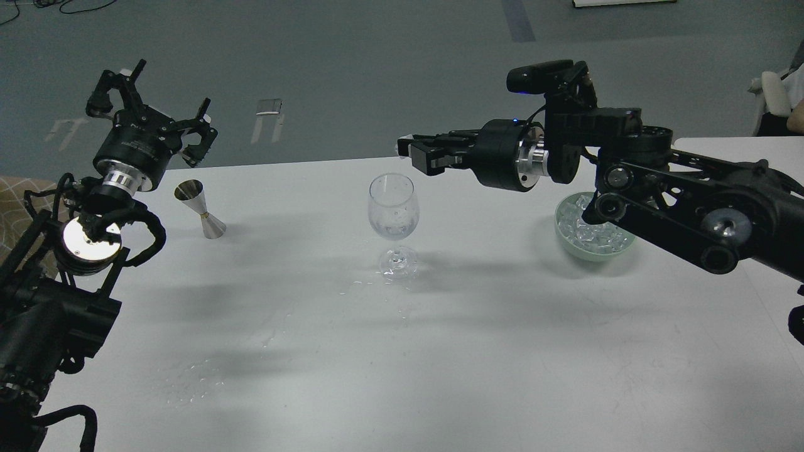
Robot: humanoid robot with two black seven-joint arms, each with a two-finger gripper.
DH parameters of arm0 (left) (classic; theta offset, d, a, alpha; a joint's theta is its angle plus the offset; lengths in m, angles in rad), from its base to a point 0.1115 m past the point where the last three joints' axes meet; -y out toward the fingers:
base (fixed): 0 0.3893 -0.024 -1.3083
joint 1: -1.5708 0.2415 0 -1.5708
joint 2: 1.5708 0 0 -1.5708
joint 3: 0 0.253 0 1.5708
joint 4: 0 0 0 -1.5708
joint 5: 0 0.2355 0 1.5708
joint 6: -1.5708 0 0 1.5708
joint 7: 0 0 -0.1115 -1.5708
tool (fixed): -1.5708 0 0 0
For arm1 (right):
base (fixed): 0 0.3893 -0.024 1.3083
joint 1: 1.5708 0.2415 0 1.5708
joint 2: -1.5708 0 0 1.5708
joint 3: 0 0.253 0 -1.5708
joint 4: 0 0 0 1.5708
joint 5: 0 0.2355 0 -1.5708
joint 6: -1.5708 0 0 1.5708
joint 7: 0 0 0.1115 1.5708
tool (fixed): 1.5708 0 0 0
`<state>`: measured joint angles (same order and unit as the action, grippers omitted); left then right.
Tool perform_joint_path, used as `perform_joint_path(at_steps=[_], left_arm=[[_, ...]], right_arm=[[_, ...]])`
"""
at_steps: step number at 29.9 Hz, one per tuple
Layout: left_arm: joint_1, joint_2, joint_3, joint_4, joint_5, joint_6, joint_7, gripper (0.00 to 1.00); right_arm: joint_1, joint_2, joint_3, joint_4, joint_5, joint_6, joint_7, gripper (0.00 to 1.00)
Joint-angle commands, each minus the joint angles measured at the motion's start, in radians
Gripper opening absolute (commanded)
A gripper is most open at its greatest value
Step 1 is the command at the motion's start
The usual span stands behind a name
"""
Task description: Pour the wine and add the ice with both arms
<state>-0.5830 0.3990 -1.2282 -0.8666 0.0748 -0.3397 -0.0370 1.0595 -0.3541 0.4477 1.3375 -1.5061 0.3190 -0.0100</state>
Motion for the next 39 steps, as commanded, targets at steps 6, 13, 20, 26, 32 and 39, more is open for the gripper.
perform_joint_path(at_steps=[6, 13, 20, 26, 32, 39], left_arm=[[0.005, 0.012, -0.002, 0.001, -0.001, -0.002, 0.0, 0.98], [0.003, 0.012, -0.004, 0.0, 0.0, -0.002, 0.0, 0.98], [0.005, 0.012, -0.005, 0.0, 0.0, -0.004, 0.0, 0.98], [0.009, 0.015, -0.022, 0.0, 0.0, -0.005, 0.002, 0.98], [0.009, 0.015, -0.024, 0.0, -0.001, -0.005, 0.003, 0.98], [0.009, 0.015, -0.024, 0.001, 0.0, -0.005, 0.003, 0.98]], right_arm=[[0.013, 0.032, -0.012, -0.004, -0.003, 0.0, -0.005, 0.0], [0.013, 0.027, -0.044, -0.009, -0.006, 0.0, -0.015, 0.0], [0.011, 0.029, -0.044, -0.018, -0.008, 0.0, -0.013, 0.0], [0.013, 0.033, -0.044, -0.03, -0.008, 0.0, -0.015, 0.17], [0.016, 0.049, -0.043, -0.035, -0.008, 0.0, -0.013, 0.2], [0.016, 0.047, -0.044, -0.035, -0.005, 0.0, -0.015, 0.41]])
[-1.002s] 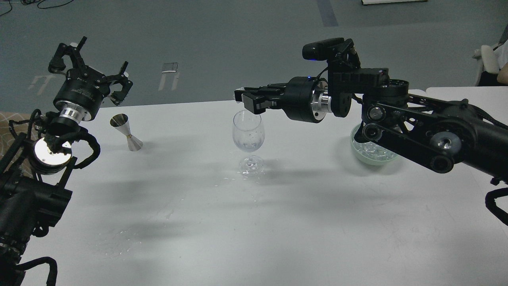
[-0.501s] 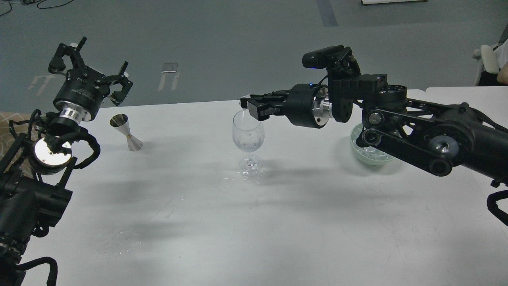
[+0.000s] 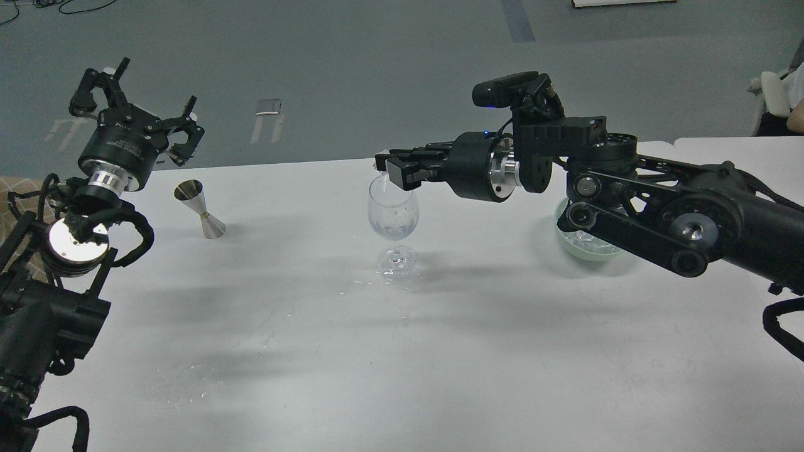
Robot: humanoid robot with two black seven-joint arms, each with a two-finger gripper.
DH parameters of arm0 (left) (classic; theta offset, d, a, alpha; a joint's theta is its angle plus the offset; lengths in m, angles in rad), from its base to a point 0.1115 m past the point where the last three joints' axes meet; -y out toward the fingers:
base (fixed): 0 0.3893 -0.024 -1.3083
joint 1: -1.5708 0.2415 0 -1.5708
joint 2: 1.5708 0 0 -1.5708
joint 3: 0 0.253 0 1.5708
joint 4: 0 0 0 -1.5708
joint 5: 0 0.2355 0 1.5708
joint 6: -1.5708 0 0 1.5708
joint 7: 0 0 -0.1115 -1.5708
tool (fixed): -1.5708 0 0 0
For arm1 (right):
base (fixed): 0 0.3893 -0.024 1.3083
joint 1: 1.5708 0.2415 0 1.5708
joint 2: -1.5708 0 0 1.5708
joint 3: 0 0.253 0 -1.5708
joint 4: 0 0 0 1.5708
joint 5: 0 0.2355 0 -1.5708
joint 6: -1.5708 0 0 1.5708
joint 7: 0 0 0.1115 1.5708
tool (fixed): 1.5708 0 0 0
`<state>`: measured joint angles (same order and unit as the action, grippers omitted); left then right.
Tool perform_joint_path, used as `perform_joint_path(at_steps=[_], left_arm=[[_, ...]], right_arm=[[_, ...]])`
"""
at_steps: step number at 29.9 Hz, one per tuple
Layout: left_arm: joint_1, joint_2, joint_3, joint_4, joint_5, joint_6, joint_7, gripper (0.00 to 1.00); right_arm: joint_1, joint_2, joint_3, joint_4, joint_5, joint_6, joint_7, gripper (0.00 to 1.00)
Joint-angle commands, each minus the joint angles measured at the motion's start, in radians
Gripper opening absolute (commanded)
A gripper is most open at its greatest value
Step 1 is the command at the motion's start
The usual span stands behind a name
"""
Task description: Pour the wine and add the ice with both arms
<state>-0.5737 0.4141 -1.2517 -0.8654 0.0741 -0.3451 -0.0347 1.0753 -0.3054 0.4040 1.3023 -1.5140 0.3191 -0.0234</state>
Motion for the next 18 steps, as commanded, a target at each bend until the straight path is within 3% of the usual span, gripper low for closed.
perform_joint_path(at_steps=[1, 11, 12, 13, 18], left_arm=[[0.0, 0.0, 0.0, 0.0, 0.0, 0.0, 0.001, 0.98], [0.0, -0.001, 0.0, 0.0, 0.001, 0.0, 0.001, 0.98], [0.0, -0.001, 0.0, 0.0, 0.001, 0.002, 0.001, 0.98], [0.0, -0.001, 0.002, 0.0, 0.001, 0.002, 0.002, 0.98], [-0.002, 0.0, 0.02, -0.001, 0.006, 0.002, 0.012, 0.98]], right_arm=[[-0.001, -0.003, -0.001, 0.0, 0.003, 0.0, 0.0, 0.42], [-0.001, -0.003, 0.015, 0.0, 0.003, -0.003, -0.001, 0.46], [0.0, -0.001, 0.039, 0.002, 0.006, -0.012, -0.001, 0.64], [-0.001, 0.0, 0.088, 0.002, 0.011, -0.017, -0.003, 1.0], [-0.021, -0.009, 0.228, 0.0, 0.014, -0.015, -0.003, 1.0]])
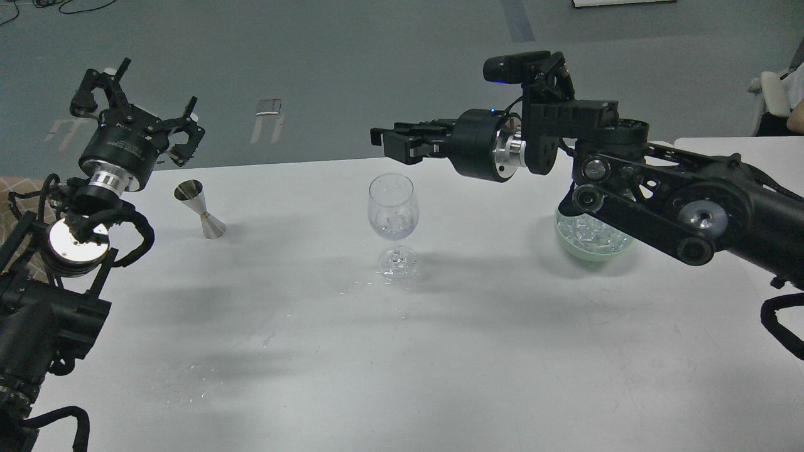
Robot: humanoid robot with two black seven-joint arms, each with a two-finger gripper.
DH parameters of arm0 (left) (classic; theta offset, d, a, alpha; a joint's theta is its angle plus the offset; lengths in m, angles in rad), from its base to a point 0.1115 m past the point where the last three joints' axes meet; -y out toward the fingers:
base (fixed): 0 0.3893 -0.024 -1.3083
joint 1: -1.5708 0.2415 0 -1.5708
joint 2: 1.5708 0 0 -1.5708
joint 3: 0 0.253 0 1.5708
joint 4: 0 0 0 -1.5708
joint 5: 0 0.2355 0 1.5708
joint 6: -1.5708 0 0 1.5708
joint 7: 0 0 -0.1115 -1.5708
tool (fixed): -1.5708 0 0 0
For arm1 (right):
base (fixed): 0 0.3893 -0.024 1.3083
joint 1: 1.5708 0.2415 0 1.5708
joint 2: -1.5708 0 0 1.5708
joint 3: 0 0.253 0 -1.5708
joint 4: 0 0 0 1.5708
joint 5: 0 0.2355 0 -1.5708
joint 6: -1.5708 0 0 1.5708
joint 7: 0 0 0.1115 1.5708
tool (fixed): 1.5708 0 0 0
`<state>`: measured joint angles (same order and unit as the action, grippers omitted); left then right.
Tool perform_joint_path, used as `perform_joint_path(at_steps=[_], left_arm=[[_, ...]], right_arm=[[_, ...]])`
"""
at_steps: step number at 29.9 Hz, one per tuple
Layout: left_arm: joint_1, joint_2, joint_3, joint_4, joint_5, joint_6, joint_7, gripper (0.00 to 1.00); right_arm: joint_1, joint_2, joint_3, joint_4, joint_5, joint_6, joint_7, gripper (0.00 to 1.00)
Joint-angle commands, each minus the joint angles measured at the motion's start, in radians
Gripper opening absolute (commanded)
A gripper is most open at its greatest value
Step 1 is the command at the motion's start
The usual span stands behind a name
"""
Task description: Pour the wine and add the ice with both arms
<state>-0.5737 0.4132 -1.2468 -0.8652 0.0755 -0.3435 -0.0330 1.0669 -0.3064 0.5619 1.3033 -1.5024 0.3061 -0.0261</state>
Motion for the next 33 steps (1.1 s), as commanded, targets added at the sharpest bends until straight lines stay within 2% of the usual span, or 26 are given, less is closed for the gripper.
perform_joint_path(at_steps=[1, 12, 19, 27, 33], left_arm=[[-0.003, -0.001, 0.02, -0.003, 0.006, 0.0, 0.011, 0.98], [-0.02, -0.007, 0.038, -0.006, 0.007, -0.002, 0.008, 0.98], [-0.02, -0.017, 0.033, -0.002, 0.006, -0.063, -0.004, 0.98], [-0.011, -0.08, 0.038, -0.002, 0.012, -0.063, -0.005, 0.98], [-0.011, -0.08, 0.04, 0.012, 0.012, -0.049, -0.007, 0.98]], right_arm=[[-0.015, -0.013, 0.094, -0.004, 0.005, -0.007, 0.0, 1.0], [-0.088, -0.023, 0.513, -0.136, 0.011, -0.008, 0.012, 1.0], [-0.088, -0.017, 0.627, -0.194, 0.096, -0.007, 0.012, 1.0], [-0.1, -0.023, 0.633, -0.338, 0.467, -0.005, 0.012, 1.0], [-0.099, -0.027, 0.638, -0.446, 0.752, 0.011, 0.012, 1.0]])
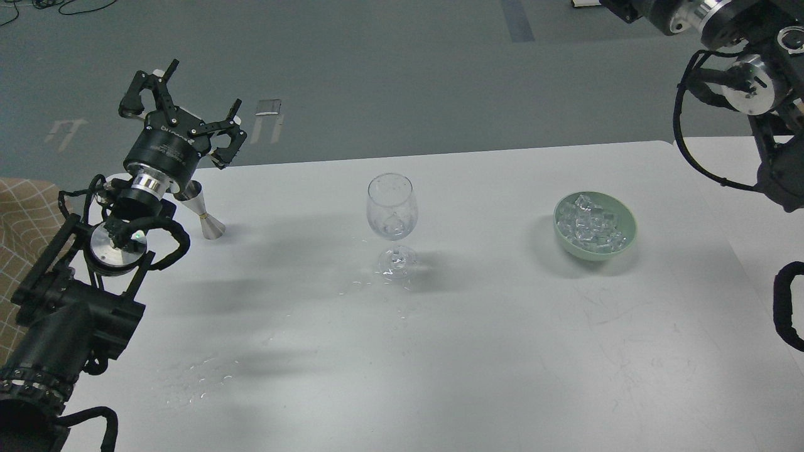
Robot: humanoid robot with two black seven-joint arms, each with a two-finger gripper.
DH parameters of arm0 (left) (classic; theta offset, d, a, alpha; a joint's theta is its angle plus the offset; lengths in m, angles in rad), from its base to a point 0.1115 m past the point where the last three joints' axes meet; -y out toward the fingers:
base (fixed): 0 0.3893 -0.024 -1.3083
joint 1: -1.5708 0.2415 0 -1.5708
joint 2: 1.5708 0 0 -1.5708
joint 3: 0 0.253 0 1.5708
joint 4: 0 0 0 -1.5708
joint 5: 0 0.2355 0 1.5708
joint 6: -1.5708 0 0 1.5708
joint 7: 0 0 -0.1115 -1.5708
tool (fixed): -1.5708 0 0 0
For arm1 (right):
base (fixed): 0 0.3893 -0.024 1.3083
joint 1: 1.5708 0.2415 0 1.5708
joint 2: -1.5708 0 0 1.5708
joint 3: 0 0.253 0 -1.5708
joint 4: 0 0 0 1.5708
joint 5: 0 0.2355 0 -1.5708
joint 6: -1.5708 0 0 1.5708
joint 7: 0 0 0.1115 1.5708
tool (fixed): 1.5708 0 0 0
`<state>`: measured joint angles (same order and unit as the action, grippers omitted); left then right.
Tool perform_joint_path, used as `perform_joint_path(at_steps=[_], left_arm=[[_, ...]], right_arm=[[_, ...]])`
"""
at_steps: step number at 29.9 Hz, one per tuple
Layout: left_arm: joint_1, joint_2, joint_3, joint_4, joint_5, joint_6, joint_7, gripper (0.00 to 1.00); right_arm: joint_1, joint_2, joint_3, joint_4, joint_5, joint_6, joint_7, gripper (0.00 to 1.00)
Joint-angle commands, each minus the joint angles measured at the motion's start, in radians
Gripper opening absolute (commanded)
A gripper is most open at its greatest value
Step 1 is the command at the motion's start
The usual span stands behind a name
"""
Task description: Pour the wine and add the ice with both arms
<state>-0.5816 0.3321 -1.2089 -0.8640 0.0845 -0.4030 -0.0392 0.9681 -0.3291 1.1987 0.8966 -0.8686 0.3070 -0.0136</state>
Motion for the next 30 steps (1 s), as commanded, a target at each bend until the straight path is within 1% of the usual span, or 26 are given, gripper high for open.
perform_joint_path(at_steps=[1, 2, 6, 8, 10, 11, 13, 15, 18, 19, 21, 26, 30], left_arm=[[-0.009, -0.002, -0.003, 0.031, 0.004, 0.019, -0.001, 0.98], [-0.014, -0.005, -0.004, 0.048, 0.006, 0.018, -0.002, 0.98], [-0.024, -0.015, -0.004, 0.053, 0.006, 0.012, 0.002, 0.98], [-0.03, -0.012, -0.007, 0.053, 0.001, 0.003, 0.01, 0.98], [-0.037, -0.01, -0.007, 0.056, -0.002, 0.004, 0.015, 0.98], [-0.037, -0.01, -0.008, 0.056, -0.002, 0.004, 0.015, 0.98], [-0.029, -0.01, -0.011, 0.056, 0.006, 0.003, -0.001, 0.98], [-0.024, -0.01, -0.008, 0.056, 0.008, 0.001, -0.004, 0.98], [-0.024, -0.008, 0.0, 0.056, 0.008, -0.011, -0.024, 0.98], [-0.023, -0.012, 0.002, 0.056, 0.008, -0.02, -0.034, 0.98], [-0.024, -0.018, 0.002, 0.056, 0.008, -0.022, -0.041, 0.98], [-0.033, -0.03, 0.006, 0.054, 0.014, -0.022, -0.041, 0.98], [-0.027, -0.013, 0.025, 0.046, 0.014, -0.022, -0.041, 0.98]], right_arm=[[-0.002, -0.004, -0.001, -0.063, 0.173, 0.011, 0.0, 1.0], [-0.003, -0.002, 0.001, -0.088, 0.219, 0.012, 0.0, 1.0], [-0.019, 0.008, 0.005, -0.096, 0.342, 0.017, 0.0, 1.0], [-0.028, 0.008, 0.002, -0.096, 0.461, 0.047, -0.003, 1.0], [-0.048, 0.013, 0.004, -0.091, 0.506, 0.079, -0.005, 1.0], [-0.048, 0.013, 0.004, -0.091, 0.507, 0.08, -0.005, 1.0], [-0.071, 0.051, 0.004, -0.088, 0.514, 0.109, -0.005, 1.0], [-0.081, 0.076, 0.009, -0.09, 0.525, 0.112, -0.003, 1.0], [-0.097, 0.084, 0.054, -0.099, 0.527, 0.11, 0.0, 1.0], [-0.109, 0.096, 0.082, -0.099, 0.527, 0.112, 0.0, 1.0], [-0.124, 0.135, 0.107, -0.102, 0.527, 0.113, 0.0, 1.0], [-0.135, 0.159, 0.128, -0.133, 0.527, 0.115, 0.001, 1.0], [-0.155, 0.166, 0.134, -0.14, 0.527, 0.115, 0.001, 1.0]])
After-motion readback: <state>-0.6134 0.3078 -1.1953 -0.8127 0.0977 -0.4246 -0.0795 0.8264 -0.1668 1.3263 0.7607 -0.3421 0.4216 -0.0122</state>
